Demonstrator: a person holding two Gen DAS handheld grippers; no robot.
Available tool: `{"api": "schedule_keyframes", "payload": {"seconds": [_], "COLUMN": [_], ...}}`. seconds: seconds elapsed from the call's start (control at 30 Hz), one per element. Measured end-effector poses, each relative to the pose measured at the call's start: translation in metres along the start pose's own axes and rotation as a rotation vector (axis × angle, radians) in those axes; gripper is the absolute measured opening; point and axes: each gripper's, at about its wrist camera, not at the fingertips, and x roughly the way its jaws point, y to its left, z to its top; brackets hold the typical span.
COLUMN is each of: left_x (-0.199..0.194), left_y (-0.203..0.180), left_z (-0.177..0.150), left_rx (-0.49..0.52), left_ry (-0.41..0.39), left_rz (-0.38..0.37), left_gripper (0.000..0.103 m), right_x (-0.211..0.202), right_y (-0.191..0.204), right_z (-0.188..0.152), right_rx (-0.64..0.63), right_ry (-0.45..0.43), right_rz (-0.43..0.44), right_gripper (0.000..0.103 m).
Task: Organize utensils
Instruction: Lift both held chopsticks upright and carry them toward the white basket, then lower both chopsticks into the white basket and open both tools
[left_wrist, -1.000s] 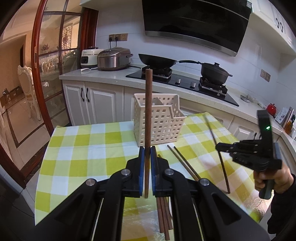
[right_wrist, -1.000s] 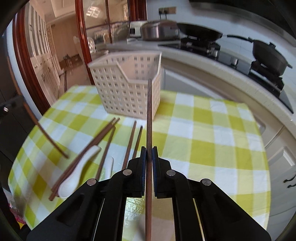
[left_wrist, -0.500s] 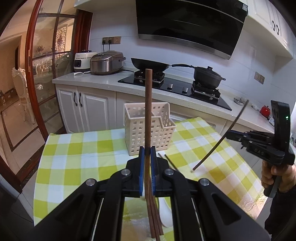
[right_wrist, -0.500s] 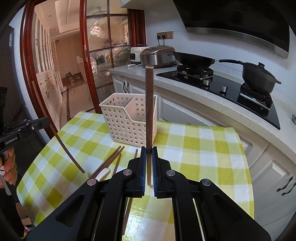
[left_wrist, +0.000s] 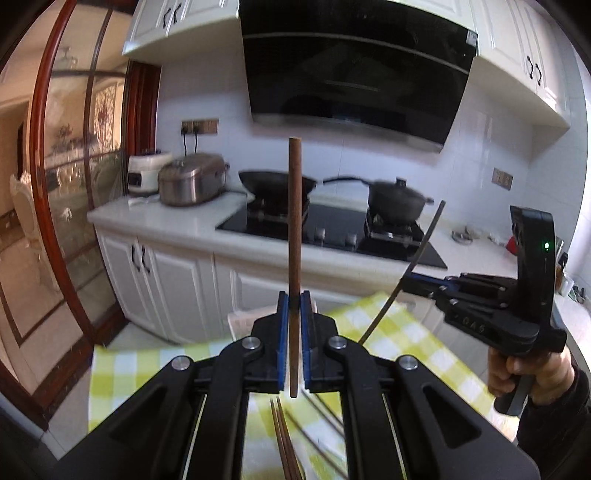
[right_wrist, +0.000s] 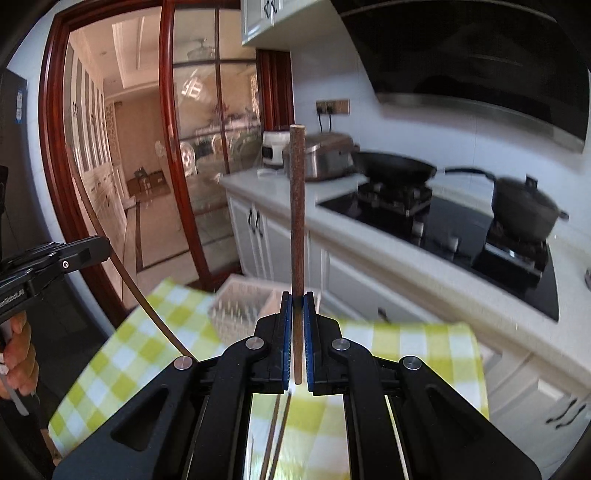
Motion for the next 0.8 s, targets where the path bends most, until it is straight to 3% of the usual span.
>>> {"api": "schedule_keyframes", "payload": {"seconds": [0.13,0.27,0.5,0.8], "left_x": [0.020,0.057,0.117,0.156], "left_y": [0.006,0.018,0.040,0.053], "left_z": [0.028,0.034,0.009,-0.025], "left_rx": [-0.008,-0.042,-0.114,-0.157], "left_ry": [-0.018,-0.003,0.055,0.151], "left_rz": [0.023,0.059,0.072,0.063], "left_gripper": [0.006,0.006,0.006,0.006], "right_x": [0.023,0.057,0.104,0.132], "right_y": [0.004,0.006,0.004,-0.001], "right_z": [0.021,0.023,0.006,-0.019], "right_rx": [0.010,0.001,0.002,0.008], "right_ry": [-0.006,0.044,0.127,0.235], "right_rz": [0.010,0.010,0.004,0.006], "right_gripper": [0.006,0.006,0.006,0.006]}}
